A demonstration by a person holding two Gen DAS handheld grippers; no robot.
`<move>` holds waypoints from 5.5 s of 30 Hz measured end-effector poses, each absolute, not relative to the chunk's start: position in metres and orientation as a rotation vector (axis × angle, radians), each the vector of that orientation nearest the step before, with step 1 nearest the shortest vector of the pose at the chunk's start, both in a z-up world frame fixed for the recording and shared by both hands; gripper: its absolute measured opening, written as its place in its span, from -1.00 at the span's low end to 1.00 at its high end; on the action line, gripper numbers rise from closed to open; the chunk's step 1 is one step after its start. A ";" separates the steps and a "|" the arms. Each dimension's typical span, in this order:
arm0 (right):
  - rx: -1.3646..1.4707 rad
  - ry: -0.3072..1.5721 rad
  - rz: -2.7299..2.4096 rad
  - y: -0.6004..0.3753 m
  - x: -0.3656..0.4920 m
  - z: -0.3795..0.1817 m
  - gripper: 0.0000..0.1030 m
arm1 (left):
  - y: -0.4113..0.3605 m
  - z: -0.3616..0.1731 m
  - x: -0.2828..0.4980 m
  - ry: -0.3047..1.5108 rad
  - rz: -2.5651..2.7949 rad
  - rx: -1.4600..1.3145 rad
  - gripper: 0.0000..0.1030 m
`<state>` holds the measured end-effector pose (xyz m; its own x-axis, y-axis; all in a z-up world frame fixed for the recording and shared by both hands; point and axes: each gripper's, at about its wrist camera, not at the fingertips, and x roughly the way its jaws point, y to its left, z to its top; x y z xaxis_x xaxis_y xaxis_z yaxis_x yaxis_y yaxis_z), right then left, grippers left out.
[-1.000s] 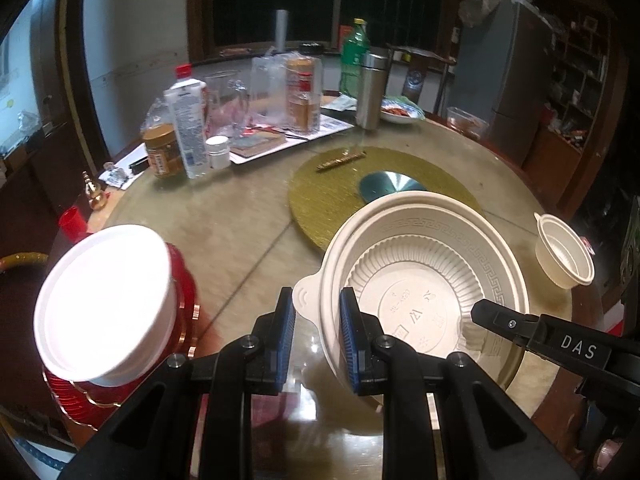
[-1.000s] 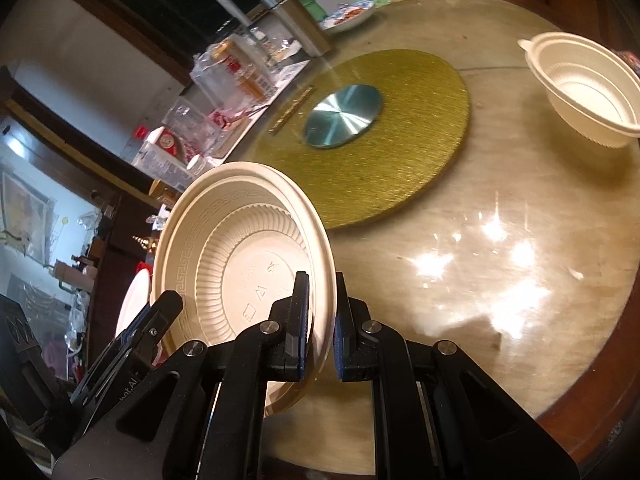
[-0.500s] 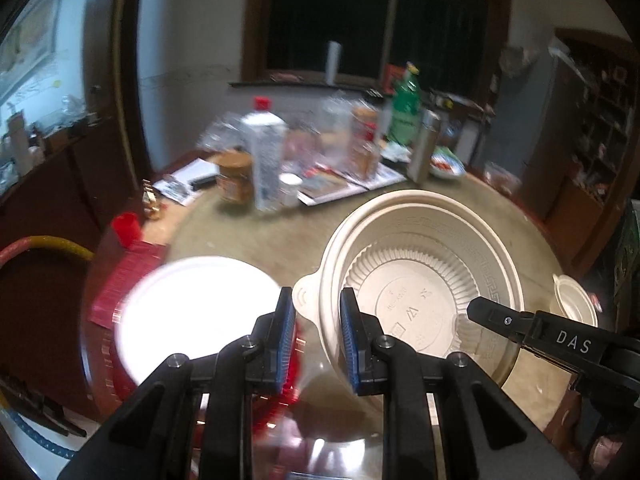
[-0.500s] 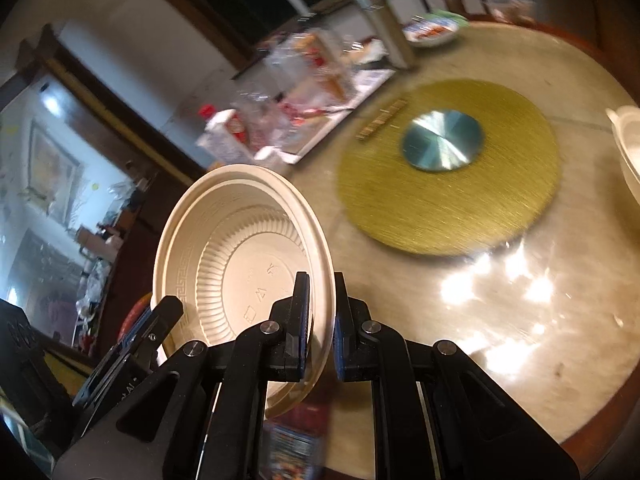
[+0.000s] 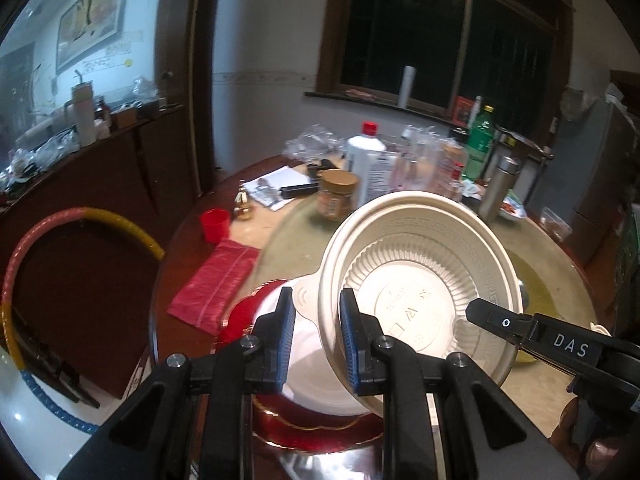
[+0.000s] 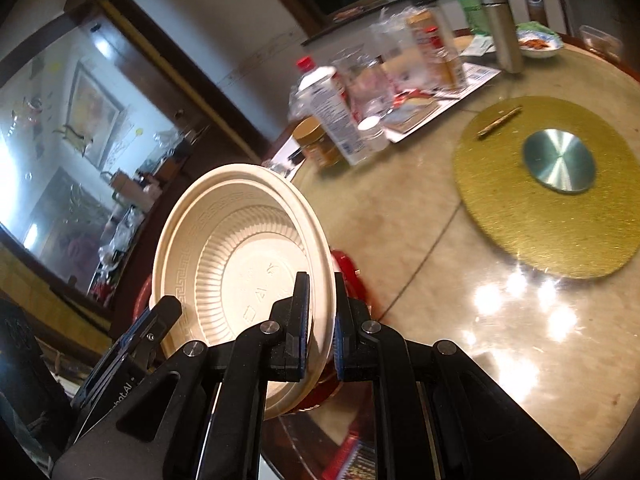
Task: Organize plates and bowls
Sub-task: 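Carry the beige ribbed bowl with both tools over the stacked red plates, then lower the beige bowl with both tools onto the stacked bowls, then open both tools to release the beige bowl onto the stack, then move both tools to the white tabbed bowl on the table, then close both tools on the rim of the white tabbed bowl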
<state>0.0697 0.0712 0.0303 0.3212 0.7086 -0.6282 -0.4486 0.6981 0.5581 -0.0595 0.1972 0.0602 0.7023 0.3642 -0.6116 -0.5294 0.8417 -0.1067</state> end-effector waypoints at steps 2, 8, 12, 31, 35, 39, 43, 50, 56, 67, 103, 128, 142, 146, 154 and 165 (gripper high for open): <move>0.298 0.993 0.789 0.081 0.068 0.027 -0.81 | 0.202 0.058 -0.061 0.620 0.524 -0.292 -0.59; 0.261 1.032 0.812 0.104 0.068 0.018 -0.81 | 0.216 0.047 -0.062 0.656 0.559 -0.308 -0.59; 0.247 1.070 0.814 0.114 0.069 0.006 -0.81 | 0.223 0.037 -0.064 0.685 0.574 -0.316 -0.59; 0.182 1.090 0.781 0.132 0.073 -0.004 -0.81 | 0.234 0.022 -0.057 0.726 0.581 -0.335 -0.58; 0.175 1.096 0.773 0.133 0.075 -0.007 -0.81 | 0.235 0.019 -0.055 0.734 0.581 -0.333 -0.58; 0.171 1.098 0.772 0.134 0.077 -0.009 -0.81 | 0.235 0.018 -0.054 0.738 0.582 -0.335 -0.58; 0.168 1.095 0.770 0.135 0.077 -0.009 -0.81 | 0.235 0.017 -0.054 0.738 0.584 -0.336 -0.58; 0.163 1.095 0.766 0.136 0.078 -0.010 -0.81 | 0.237 0.016 -0.053 0.741 0.582 -0.338 -0.58; 0.130 1.088 0.760 0.139 0.077 -0.009 -0.78 | 0.238 0.015 -0.051 0.738 0.584 -0.341 -0.58; 0.065 1.032 0.742 0.142 0.072 0.000 -0.73 | 0.234 0.018 -0.049 0.720 0.603 -0.326 -0.52; 0.484 0.969 0.741 -0.021 0.084 -0.005 0.59 | 0.115 0.070 -0.029 0.482 0.338 -0.230 0.63; 0.700 0.953 0.419 -0.287 0.069 -0.034 1.00 | -0.078 -0.001 0.123 0.926 -0.143 -0.220 0.63; 0.990 0.953 0.149 -0.411 0.109 -0.060 1.00 | -0.176 -0.021 0.176 1.006 -0.258 -0.159 0.63; 0.996 0.971 0.118 -0.412 0.127 -0.067 0.87 | -0.190 -0.030 0.182 1.020 -0.262 -0.140 0.61; 0.967 1.011 0.028 -0.415 0.144 -0.080 0.06 | -0.202 -0.041 0.192 1.034 -0.244 -0.124 0.36; 0.861 1.003 -0.025 -0.406 0.138 -0.077 -0.78 | -0.211 -0.044 0.183 1.009 -0.220 0.031 -0.73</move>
